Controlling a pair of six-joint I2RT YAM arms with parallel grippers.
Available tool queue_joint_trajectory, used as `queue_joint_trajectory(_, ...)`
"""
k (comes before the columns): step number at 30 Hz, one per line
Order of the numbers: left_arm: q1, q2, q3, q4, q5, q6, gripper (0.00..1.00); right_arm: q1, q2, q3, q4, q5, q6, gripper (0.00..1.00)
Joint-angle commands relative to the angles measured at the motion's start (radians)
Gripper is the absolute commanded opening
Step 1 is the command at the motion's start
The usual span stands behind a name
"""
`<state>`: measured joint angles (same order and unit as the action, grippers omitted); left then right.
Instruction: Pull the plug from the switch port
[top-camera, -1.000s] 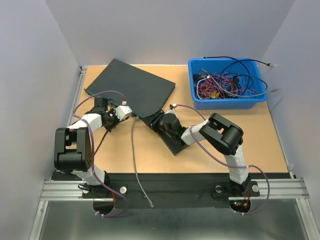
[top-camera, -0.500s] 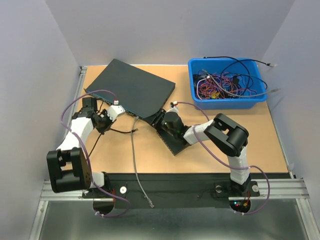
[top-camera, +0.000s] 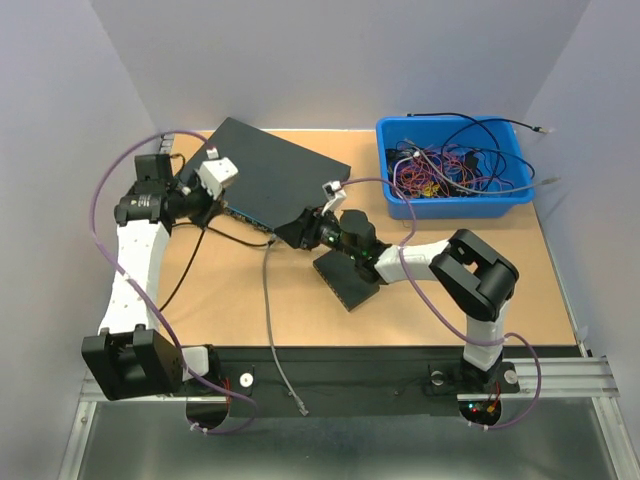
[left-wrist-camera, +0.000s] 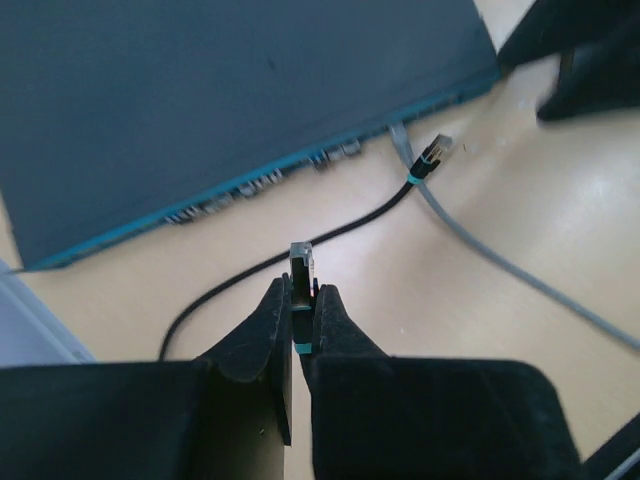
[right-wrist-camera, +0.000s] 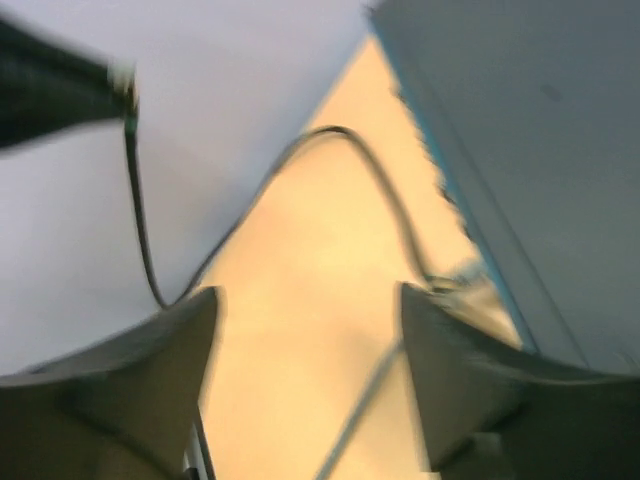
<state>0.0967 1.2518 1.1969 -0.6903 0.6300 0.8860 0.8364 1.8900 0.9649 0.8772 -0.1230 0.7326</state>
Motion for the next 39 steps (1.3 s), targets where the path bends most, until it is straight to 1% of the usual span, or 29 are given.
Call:
queue_joint_trajectory(1, 0.003, -0.028, 0.201, 0.054, 0.137, -0.183, 0.00, 0.044, 0.009, 0.112, 0.193, -0.158, -0.145, 0.83)
queue_joint_trajectory(2, 0.003, -0.026, 0.229, 0.076, 0.169, -0.214, 0.00, 0.055, 0.018, 0.180, 0.194, -0.155, -0.159, 0.97)
queue_joint_trajectory(3, 0.003, -0.023, 0.280, 0.090, 0.181, -0.273, 0.00, 0.075, 0.041, 0.213, 0.194, -0.149, -0.157, 0.99)
queue_joint_trajectory(6, 0.000, -0.026, 0.354, 0.139, 0.229, -0.361, 0.00, 0.105, 0.104, 0.359, 0.194, -0.165, -0.153, 1.00)
queue_joint_trajectory(8, -0.002, -0.028, 0.380, 0.159, 0.256, -0.389, 0.00, 0.118, 0.139, 0.458, 0.187, -0.165, -0.150, 1.00)
queue_joint_trajectory(10, -0.002, -0.026, 0.403, 0.170, 0.270, -0.412, 0.00, 0.128, 0.196, 0.517, 0.166, -0.156, -0.136, 1.00)
queue_joint_trajectory(12, -0.003, -0.029, 0.412, 0.189, 0.284, -0.444, 0.00, 0.138, 0.239, 0.610, 0.145, -0.188, -0.121, 1.00)
queue_joint_trajectory(15, -0.006, -0.035, 0.428, 0.219, 0.290, -0.484, 0.00, 0.164, 0.310, 0.693, 0.093, -0.205, -0.119, 1.00)
queue_joint_trajectory(17, -0.008, -0.035, 0.440, 0.233, 0.303, -0.496, 0.00, 0.177, 0.354, 0.767, 0.063, -0.202, -0.124, 0.98)
queue_joint_trajectory(18, -0.011, -0.035, 0.443, 0.236, 0.306, -0.510, 0.00, 0.185, 0.368, 0.788, 0.043, -0.198, -0.119, 0.90)
queue_joint_trajectory(19, -0.011, -0.038, 0.448, 0.242, 0.310, -0.513, 0.00, 0.187, 0.385, 0.825, 0.037, -0.204, -0.108, 0.78)
queue_joint_trajectory(20, -0.011, -0.040, 0.449, 0.245, 0.309, -0.519, 0.00, 0.187, 0.389, 0.834, 0.034, -0.204, -0.101, 0.61)
queue_joint_trajectory(21, -0.011, -0.040, 0.454, 0.245, 0.304, -0.518, 0.00, 0.185, 0.386, 0.836, 0.029, -0.190, -0.096, 0.40)
queue_joint_trajectory(22, -0.009, -0.043, 0.460, 0.245, 0.301, -0.515, 0.00, 0.187, 0.379, 0.830, 0.028, -0.175, -0.093, 0.03)
queue_joint_trajectory(23, -0.011, -0.045, 0.464, 0.239, 0.300, -0.512, 0.00, 0.187, 0.367, 0.799, 0.028, -0.158, -0.101, 0.00)
queue_joint_trajectory(26, -0.011, -0.042, 0.497, 0.201, 0.289, -0.480, 0.00, 0.185, 0.296, 0.750, 0.022, -0.100, -0.146, 0.00)
queue_joint_trajectory(27, -0.009, -0.042, 0.504, 0.192, 0.284, -0.467, 0.00, 0.181, 0.253, 0.730, 0.008, -0.066, -0.188, 0.00)
queue_joint_trajectory(28, -0.011, -0.040, 0.519, 0.167, 0.277, -0.443, 0.10, 0.172, 0.235, 0.730, -0.006, -0.057, -0.208, 0.00)
queue_joint_trajectory(29, -0.011, -0.040, 0.527, 0.158, 0.269, -0.431, 0.44, 0.147, 0.219, 0.762, -0.027, -0.049, -0.240, 0.01)
queue_joint_trajectory(30, -0.011, -0.040, 0.533, 0.149, 0.263, -0.423, 0.57, 0.127, 0.201, 0.790, -0.056, -0.049, -0.254, 0.01)
queue_joint_trajectory(31, -0.011, -0.046, 0.546, 0.143, 0.234, -0.420, 0.98, 0.107, 0.173, 0.825, -0.132, -0.052, -0.287, 0.01)
queue_joint_trajectory(32, -0.009, -0.049, 0.550, 0.143, 0.218, -0.420, 0.99, 0.084, 0.156, 0.863, -0.171, -0.056, -0.304, 0.00)
queue_joint_trajectory(33, -0.011, -0.051, 0.558, 0.138, 0.202, -0.415, 0.99, 0.031, 0.141, 0.898, -0.205, -0.055, -0.317, 0.00)
queue_joint_trajectory(34, -0.009, -0.057, 0.576, 0.124, 0.183, -0.407, 0.99, -0.002, 0.098, 0.955, -0.258, -0.047, -0.332, 0.00)
queue_joint_trajectory(35, -0.011, -0.057, 0.586, 0.117, 0.148, -0.398, 0.99, -0.032, 0.077, 0.975, -0.279, -0.031, -0.369, 0.01)
queue_joint_trajectory(36, -0.011, -0.058, 0.595, 0.107, 0.131, -0.389, 0.99, -0.092, 0.052, 0.991, -0.311, 0.012, -0.389, 0.01)
queue_joint_trajectory(39, -0.011, -0.057, 0.627, 0.068, 0.083, -0.360, 0.99, -0.196, -0.076, 1.003, -0.327, 0.117, -0.496, 0.01)
